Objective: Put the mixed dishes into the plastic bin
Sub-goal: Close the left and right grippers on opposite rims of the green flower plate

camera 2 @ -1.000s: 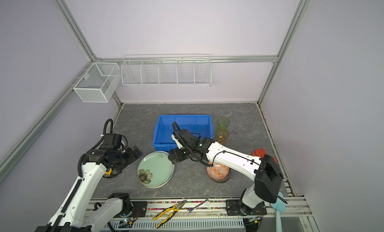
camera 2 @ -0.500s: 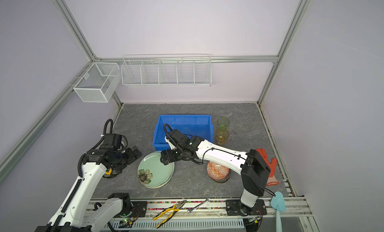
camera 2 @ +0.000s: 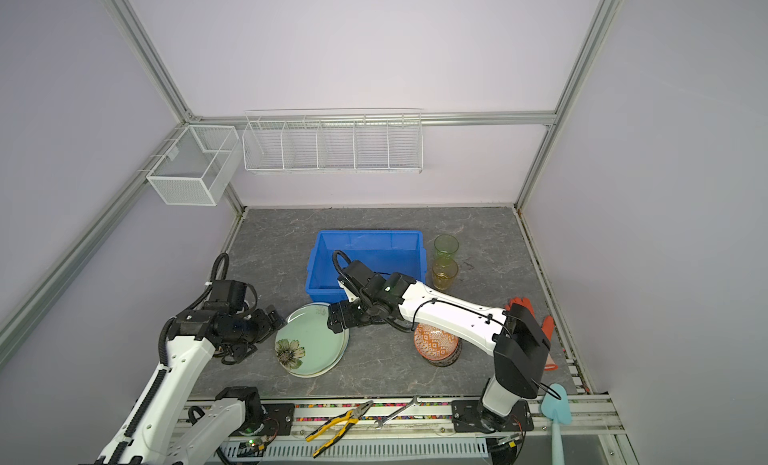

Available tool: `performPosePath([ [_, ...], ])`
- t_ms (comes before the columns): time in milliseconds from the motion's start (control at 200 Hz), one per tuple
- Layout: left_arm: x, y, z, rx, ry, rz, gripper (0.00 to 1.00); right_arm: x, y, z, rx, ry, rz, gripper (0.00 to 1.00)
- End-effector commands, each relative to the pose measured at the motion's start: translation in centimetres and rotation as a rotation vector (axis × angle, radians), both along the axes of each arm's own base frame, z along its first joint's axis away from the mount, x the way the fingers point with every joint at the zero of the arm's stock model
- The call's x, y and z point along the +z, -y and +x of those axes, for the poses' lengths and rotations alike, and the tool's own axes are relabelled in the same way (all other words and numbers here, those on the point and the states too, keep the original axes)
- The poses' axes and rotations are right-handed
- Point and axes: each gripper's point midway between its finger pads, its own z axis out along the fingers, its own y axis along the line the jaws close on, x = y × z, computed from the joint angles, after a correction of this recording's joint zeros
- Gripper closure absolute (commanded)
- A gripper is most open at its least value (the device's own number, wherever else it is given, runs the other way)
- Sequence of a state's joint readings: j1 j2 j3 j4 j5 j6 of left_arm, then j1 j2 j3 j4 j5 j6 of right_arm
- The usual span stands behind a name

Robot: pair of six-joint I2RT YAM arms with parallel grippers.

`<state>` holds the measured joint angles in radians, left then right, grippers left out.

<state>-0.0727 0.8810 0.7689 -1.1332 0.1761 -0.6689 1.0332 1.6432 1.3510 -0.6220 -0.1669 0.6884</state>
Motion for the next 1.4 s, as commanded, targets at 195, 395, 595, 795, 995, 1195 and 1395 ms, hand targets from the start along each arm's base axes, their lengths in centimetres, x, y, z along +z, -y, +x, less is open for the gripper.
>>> performPosePath([
  [195, 0.3, 0.2, -1.3, -0.026, 0.012, -0.005, 0.0, -2.2, -2.3, 0.1, 0.004, -0.024, 0.02, 0.12],
  [395, -0.4, 1.0, -1.3, -0.046, 0.007, -0.051, 0.0, -3.5, -2.8, -0.2, -0.012, -0.056, 0.038, 0.1],
  [595, -2.1, 2.0, -1.2, -0.006, -0.006, -0.128, 0.0, -4.1, -2.7, -0.7, -0.005, -0.072, 0.03, 0.1],
  [795, -2.0, 2.1, -0.5, 0.062, 0.086, -0.165, 0.03, -5.0, -3.2, -0.8, 0.001, -0.085, 0.033, 0.09],
  [995, -2.1, 2.0, 0.0, 0.067, 0.113, -0.166, 0.04, -5.4, -3.7, -0.5, 0.003, -0.086, 0.038, 0.09],
  [1195, -3.0, 1.6, 0.2, 0.095, 0.112, -0.151, 0.04, -6.1, -3.9, -0.3, -0.001, -0.092, 0.016, 0.08],
  [1395, -3.9, 1.7, 0.5, 0.118, 0.127, -0.167, 0.04, -6.9, -4.3, -0.3, -0.006, -0.11, 0.016, 0.08],
])
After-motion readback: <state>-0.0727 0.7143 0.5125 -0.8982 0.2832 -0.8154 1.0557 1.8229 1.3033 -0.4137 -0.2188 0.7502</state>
